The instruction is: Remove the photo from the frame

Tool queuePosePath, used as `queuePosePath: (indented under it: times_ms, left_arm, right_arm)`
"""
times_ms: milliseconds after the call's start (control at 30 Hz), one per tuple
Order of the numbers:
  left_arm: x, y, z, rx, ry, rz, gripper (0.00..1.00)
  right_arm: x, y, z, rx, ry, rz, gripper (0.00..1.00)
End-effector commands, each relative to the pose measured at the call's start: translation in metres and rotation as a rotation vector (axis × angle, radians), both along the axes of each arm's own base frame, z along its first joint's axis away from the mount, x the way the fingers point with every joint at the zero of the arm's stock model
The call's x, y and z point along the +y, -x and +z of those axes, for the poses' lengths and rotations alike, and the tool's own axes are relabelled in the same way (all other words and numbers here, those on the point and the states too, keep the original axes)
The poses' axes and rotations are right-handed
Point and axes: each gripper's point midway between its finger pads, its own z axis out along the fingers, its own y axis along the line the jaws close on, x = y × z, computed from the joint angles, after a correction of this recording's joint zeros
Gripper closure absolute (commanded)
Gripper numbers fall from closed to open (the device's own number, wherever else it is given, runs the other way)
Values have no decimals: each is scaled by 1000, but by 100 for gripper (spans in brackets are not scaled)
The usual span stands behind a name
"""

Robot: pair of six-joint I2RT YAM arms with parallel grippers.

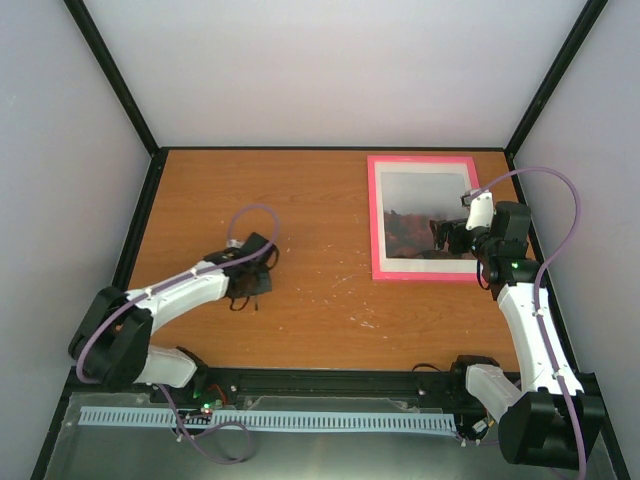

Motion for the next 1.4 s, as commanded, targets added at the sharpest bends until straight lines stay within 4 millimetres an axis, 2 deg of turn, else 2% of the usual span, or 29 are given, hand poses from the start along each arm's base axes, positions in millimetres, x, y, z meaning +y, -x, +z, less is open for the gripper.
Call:
queuePosePath:
  times_ms: [0, 133, 233, 333, 633, 800, 967, 1167, 1367]
  left_arm:
    - [47, -18, 4, -31, 63, 167, 94]
    - [87, -31, 6, -54, 70, 296, 95]
    - [99, -38, 9, -82, 77, 343, 92]
    - [108, -40, 4, -80, 44, 368, 92]
    - [108, -40, -10, -53, 57, 387, 91]
    - [111, -37, -17, -36, 40, 395, 79]
    - [112, -34, -23, -24, 38, 405, 78]
    - [113, -33, -24, -25, 38, 405, 78]
    - [112, -34, -13, -55, 56, 397, 73]
  right_arm:
    - [-1, -2, 2, -16, 8, 1, 0]
    - [-1, -3, 0, -9, 7, 2, 0]
    - [-1, -3, -2, -3, 5, 4, 0]
    - [0, -5, -5, 4, 3, 5, 0]
    - [-2, -7, -9, 13, 9, 3, 0]
    - [-2, -8, -11, 15, 14, 4, 0]
    - [-3, -8, -17, 33, 18, 5, 0]
    - [-2, -9, -20, 43, 17, 11, 0]
    - [-1, -10, -25, 60, 16, 20, 0]
